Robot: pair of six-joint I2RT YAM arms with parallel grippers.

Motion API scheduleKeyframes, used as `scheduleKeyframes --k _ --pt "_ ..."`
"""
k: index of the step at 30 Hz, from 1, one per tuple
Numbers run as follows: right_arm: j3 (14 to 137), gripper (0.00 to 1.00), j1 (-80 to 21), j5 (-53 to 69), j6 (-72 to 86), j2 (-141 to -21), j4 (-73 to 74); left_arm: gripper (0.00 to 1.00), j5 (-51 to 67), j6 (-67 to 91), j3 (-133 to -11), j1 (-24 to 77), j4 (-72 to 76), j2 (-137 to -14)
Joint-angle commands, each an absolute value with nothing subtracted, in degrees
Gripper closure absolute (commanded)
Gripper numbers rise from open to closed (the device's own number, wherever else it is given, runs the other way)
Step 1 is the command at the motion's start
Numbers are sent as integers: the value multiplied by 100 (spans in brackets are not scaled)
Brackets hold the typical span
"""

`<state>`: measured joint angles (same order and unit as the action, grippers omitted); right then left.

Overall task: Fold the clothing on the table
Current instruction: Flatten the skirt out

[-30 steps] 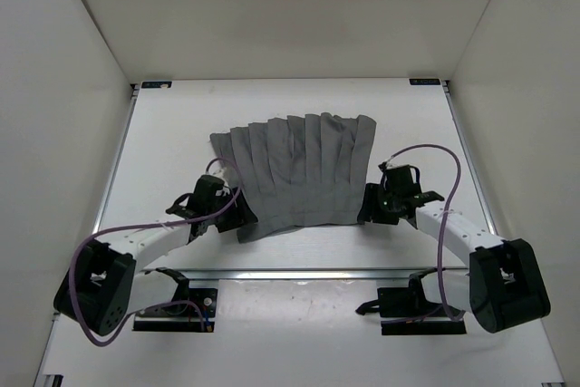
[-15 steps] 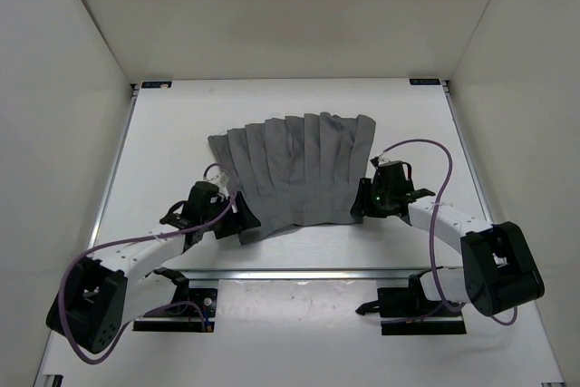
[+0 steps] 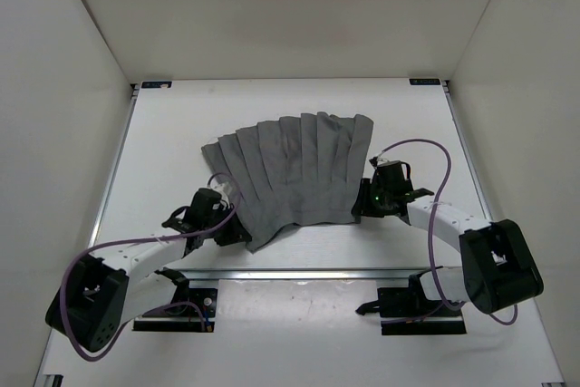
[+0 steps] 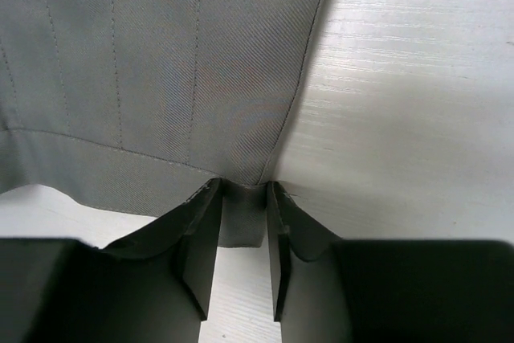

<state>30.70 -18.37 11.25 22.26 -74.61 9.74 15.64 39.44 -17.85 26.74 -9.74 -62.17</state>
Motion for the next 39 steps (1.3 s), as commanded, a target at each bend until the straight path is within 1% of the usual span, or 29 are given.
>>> scheduleKeyframes --k 1,3,4,9,11,13,14,17,20,21,22,23,25,26,28,30,35,39 --pt "3006 77 -1907 1134 2154 -7559 1168 100 1565 3990 -1468 2654 -985 -6153" --pt "2971 95 -1916 1160 2136 -7515 1151 100 1504 3912 -1520 2593 -1089 -6100" --pt "3014 100 -1925 1151 2162 -7471 1230 100 1451 3781 -1625 2558 -1273 -6039" --pt "3198 100 -1969 1195 2091 -6971 1722 100 950 3138 -2258 2321 -2370 -5810" --pt "3356 100 -2013 1196 2039 -6725 2064 100 1036 3173 -2311 2268 -2408 -5643" --pt "3471 100 -2091 1213 2013 -6478 2310 100 862 3191 -2451 2293 -2522 -5660" --pt "3498 99 -2092 1195 2091 -6312 2468 100 653 3095 -2565 2285 -2618 -5773" --pt "3446 100 -2048 1283 2091 -5969 2601 100 650 2831 -2925 1987 -2655 -6203" --pt "3323 100 -1978 1318 2065 -5898 2636 100 413 2638 -3128 2092 -2689 -6678" --pt "3296 100 -1969 1344 2039 -5924 2645 91 474 2645 -3172 2083 -2724 -6784" --pt "3252 100 -1977 1284 2056 -5933 2602 64 518 2689 -3147 2161 -2690 -6785" --pt "3235 100 -2012 1292 2057 -5950 2584 54 562 2750 -3094 2197 -2655 -6724" --pt "3226 100 -2083 1309 2092 -5977 2523 46 580 2812 -2971 2294 -2654 -6610" --pt "3208 100 -2048 1310 2109 -5968 2462 43 545 2865 -2901 2294 -2672 -6479" --pt "3173 100 -2048 1354 2109 -6011 2382 42 519 2892 -2786 2302 -2689 -6399" --pt "3191 100 -2092 1354 2101 -6082 2373 39 466 3014 -2777 2390 -2716 -6337" --pt "3191 100 -2118 1371 2101 -6170 2268 36 493 3243 -2707 2592 -2637 -6328" --pt "3129 100 -2109 1459 2127 -6117 2189 37 493 3331 -2689 2680 -2558 -6424"
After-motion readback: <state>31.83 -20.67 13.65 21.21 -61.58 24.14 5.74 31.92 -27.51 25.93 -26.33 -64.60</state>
